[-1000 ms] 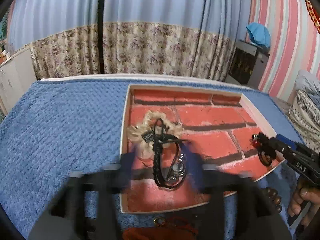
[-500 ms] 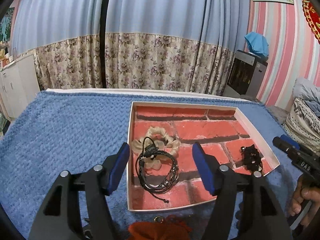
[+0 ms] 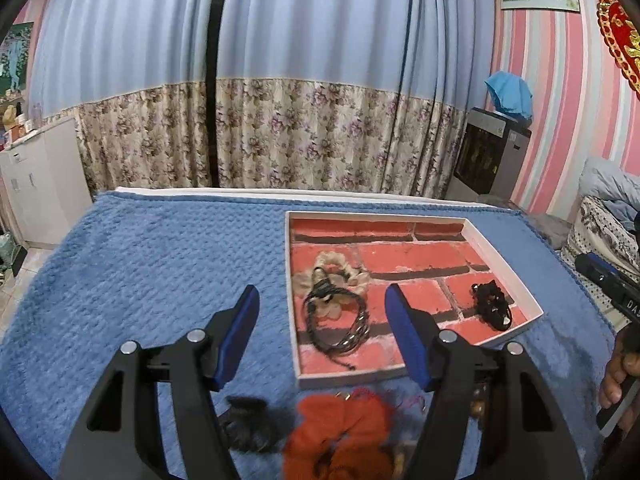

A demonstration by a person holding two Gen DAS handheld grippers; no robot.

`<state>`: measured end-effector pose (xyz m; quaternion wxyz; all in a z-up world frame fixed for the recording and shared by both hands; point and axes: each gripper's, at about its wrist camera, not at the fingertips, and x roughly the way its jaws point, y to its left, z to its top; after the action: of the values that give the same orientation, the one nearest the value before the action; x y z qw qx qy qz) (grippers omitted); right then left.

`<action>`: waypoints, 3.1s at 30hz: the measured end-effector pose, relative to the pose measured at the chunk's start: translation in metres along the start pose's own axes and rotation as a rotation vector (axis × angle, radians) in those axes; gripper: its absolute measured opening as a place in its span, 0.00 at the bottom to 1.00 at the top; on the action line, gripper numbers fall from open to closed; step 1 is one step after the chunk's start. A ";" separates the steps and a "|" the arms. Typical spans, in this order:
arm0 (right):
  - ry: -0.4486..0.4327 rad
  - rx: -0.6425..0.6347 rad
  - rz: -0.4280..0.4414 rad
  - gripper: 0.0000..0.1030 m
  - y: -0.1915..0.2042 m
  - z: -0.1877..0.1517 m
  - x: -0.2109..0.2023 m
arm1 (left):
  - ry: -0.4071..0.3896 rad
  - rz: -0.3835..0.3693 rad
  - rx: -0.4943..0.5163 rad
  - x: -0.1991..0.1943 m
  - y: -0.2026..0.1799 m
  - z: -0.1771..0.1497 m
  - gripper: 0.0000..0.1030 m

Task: Organize jewelry
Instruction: 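Withdraw both open tools back toward the orange scrunchie and bead bracelet, then grasp the orange scrunchie with left tool while right grasps the wooden bead bracelet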

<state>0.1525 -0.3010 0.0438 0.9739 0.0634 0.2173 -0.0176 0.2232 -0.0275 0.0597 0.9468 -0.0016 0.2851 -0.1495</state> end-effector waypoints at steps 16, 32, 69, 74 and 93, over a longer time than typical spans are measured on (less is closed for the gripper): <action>0.068 0.026 -0.053 0.70 -0.006 -0.065 -0.035 | -0.025 0.081 0.032 -0.059 0.019 -0.079 0.64; 0.125 0.010 -0.001 0.70 0.011 -0.080 -0.028 | 0.022 0.050 0.030 -0.057 0.013 -0.102 0.64; 0.195 -0.034 0.052 0.70 0.034 -0.087 0.001 | 0.212 -0.035 -0.015 -0.012 0.002 -0.116 0.25; 0.226 -0.036 0.066 0.66 0.041 -0.089 0.013 | 0.201 -0.049 -0.011 -0.013 0.003 -0.115 0.20; 0.383 -0.036 0.117 0.36 0.063 -0.096 0.059 | 0.187 -0.079 -0.018 -0.007 0.004 -0.109 0.20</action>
<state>0.1697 -0.2259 -0.0605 0.9151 0.0606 0.3948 0.0550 0.1605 -0.0124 -0.0280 0.9094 -0.0074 0.3731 -0.1838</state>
